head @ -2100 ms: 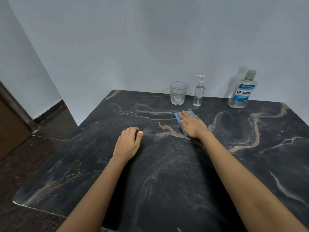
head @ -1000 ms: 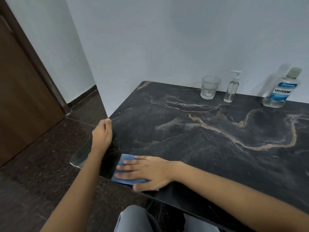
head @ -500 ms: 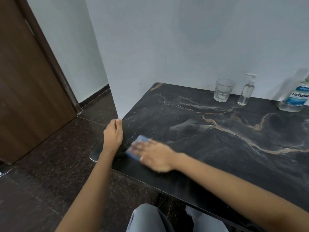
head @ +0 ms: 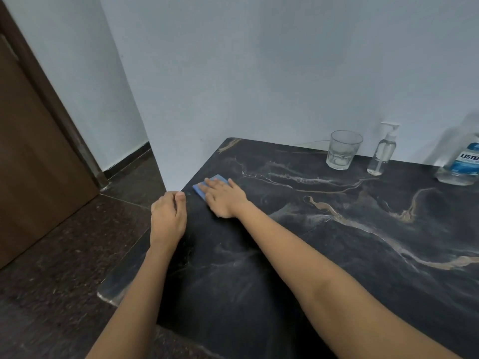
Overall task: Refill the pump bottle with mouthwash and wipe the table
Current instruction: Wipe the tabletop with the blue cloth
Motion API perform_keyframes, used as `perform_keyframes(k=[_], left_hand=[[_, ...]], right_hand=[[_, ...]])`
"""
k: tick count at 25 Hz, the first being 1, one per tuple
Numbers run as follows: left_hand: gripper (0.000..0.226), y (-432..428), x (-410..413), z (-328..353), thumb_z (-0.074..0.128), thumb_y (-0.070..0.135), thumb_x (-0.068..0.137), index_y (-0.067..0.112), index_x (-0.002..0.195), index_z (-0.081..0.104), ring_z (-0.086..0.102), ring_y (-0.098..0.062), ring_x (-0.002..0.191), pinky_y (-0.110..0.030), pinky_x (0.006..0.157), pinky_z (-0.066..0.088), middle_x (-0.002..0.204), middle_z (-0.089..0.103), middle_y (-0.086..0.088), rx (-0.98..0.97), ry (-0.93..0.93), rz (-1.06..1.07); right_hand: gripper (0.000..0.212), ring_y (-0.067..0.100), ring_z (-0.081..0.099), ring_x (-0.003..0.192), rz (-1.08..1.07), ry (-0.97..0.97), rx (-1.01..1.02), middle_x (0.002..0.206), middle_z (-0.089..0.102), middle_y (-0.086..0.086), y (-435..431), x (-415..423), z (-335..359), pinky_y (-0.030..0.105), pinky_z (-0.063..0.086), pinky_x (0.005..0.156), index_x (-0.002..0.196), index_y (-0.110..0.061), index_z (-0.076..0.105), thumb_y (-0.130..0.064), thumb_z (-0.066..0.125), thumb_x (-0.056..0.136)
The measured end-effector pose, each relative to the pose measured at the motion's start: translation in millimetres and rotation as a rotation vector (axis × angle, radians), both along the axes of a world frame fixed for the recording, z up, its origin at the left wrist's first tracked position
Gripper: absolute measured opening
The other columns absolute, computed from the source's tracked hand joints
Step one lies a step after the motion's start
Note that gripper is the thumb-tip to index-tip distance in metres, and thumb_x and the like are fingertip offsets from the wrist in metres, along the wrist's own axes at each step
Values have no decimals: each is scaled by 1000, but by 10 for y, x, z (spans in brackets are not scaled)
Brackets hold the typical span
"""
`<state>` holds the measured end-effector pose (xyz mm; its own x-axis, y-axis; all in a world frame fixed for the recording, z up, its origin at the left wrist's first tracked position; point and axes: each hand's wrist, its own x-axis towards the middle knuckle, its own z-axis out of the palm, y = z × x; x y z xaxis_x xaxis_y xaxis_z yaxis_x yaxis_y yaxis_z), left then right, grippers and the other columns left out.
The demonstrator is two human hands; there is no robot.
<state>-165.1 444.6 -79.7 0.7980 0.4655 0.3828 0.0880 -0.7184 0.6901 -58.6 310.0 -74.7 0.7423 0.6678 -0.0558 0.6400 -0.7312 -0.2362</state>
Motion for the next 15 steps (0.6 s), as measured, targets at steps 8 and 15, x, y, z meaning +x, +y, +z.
perform_keyframes(k=[8, 15], left_hand=[[37, -546, 693, -131, 33, 41, 100, 14, 97, 59, 53, -26, 100, -43, 88, 43, 96, 62, -1, 146, 113, -230], [33, -582, 908, -198, 34, 39, 101, 16, 101, 58, 49, -20, 104, -36, 89, 39, 99, 59, 5, 103, 108, -228]], right_hand=[[54, 22, 7, 148, -712, -55, 55, 161, 9, 4, -1368, 1219, -88, 45, 5, 120, 153, -15, 15, -25, 16, 100], [54, 23, 0, 149, -688, -45, 25, 162, 3, 3, -1117, 1689, -129, 46, 2, 120, 153, -15, 11, -27, 14, 101]])
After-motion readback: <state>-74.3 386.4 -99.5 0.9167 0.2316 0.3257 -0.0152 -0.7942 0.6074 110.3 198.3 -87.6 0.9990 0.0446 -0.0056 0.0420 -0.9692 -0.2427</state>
